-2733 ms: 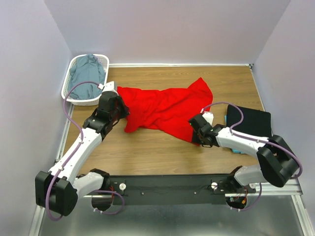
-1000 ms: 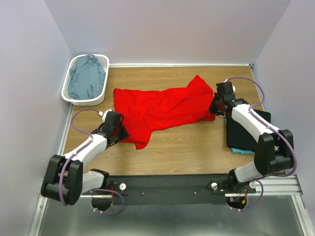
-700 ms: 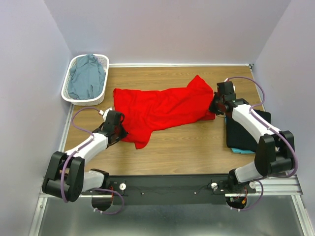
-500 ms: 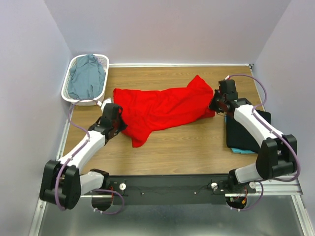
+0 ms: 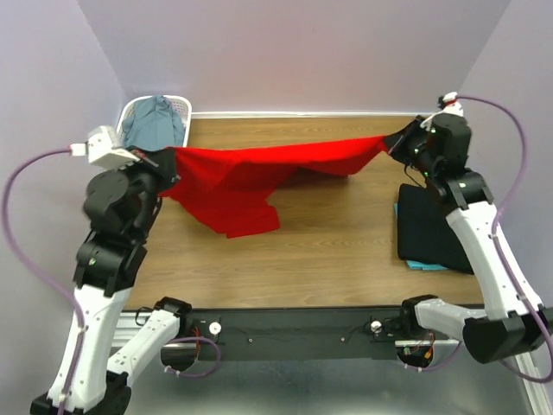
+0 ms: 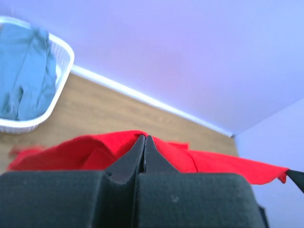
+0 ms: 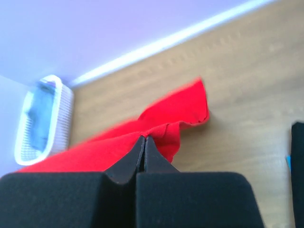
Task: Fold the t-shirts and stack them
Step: Flatten the tshirt out
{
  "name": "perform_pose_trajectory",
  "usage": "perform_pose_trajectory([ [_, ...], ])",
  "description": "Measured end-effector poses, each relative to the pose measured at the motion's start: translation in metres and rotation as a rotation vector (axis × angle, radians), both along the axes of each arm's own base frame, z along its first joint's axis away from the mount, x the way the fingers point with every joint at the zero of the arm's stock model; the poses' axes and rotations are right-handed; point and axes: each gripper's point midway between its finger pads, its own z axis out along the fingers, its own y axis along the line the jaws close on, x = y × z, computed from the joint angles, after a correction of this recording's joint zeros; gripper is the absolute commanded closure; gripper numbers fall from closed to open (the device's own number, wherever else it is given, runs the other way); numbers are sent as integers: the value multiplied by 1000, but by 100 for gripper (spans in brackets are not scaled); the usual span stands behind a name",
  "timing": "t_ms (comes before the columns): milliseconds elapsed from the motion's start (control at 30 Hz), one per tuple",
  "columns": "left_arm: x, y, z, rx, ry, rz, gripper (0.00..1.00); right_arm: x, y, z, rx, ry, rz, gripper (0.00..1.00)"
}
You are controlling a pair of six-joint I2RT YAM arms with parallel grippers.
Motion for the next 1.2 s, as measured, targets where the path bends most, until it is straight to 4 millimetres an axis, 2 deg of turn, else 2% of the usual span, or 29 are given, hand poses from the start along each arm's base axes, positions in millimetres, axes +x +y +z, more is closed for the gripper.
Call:
perform_pose_trajectory([
  [33, -9, 4, 13, -8, -31, 6, 100, -3, -1, 12, 6, -25, 0, 100],
  [100, -23, 9, 34, -19, -77, 14, 100, -18, -4, 53, 24, -110, 0, 100],
  [233, -53, 20, 90, -56, -215, 25, 100, -41, -9, 126, 54, -259, 0, 100],
  [300, -59, 22, 105, -64, -252, 26, 100, -53, -11, 160, 67, -335, 1, 99],
  [400, -53, 21, 122, -68, -287, 29, 100, -58, -13, 188, 72, -398, 1, 100],
  [467, -39, 17, 124, -63, -284, 32, 100, -51, -12, 194, 68, -402, 1, 99],
  [533, -17, 11, 121, -54, -270, 32, 100, -29, -7, 187, 53, -378, 2, 100],
  [600, 17, 2, 113, -38, -251, 33, 100, 1, -3, 170, 30, -333, -1, 100],
  [633, 34, -3, 108, -31, -243, 33, 100, 18, 0, 157, 18, -300, -5, 100],
  [667, 43, -5, 105, -27, -236, 32, 100, 37, 3, 139, 4, -257, -6, 100],
  [733, 86, -12, 89, -2, -210, 28, 100, 78, 10, 99, -31, -165, -8, 100],
  [767, 108, -15, 83, 7, -207, 22, 100, 90, 12, 89, -40, -146, -8, 100],
  [800, 126, -17, 73, 17, -182, 22, 100, 116, 16, 68, -55, -107, -7, 100],
  [867, 175, -17, 67, 34, -163, 7, 100, 149, 22, 48, -72, -69, -3, 100],
  [933, 211, -18, 76, 40, -190, -19, 100, 177, 27, 51, -73, -91, -3, 99],
  [967, 228, -17, 82, 44, -207, -32, 100, 184, 27, 54, -73, -105, -4, 100],
  [1033, 246, -15, 97, 53, -239, -57, 100, 196, 29, 81, -63, -175, -7, 100],
  [1100, 251, -15, 135, 68, -329, -88, 100, 195, 28, 107, -56, -236, -11, 100],
  [1133, 249, -13, 147, 74, -359, -93, 100, 189, 26, 131, -49, -294, -14, 100],
  [1167, 239, -12, 171, 84, -415, -102, 100, 185, 25, 143, -47, -325, -15, 100],
  [1200, 233, -10, 181, 89, -442, -103, 100, 178, 23, 159, -43, -365, -19, 100],
])
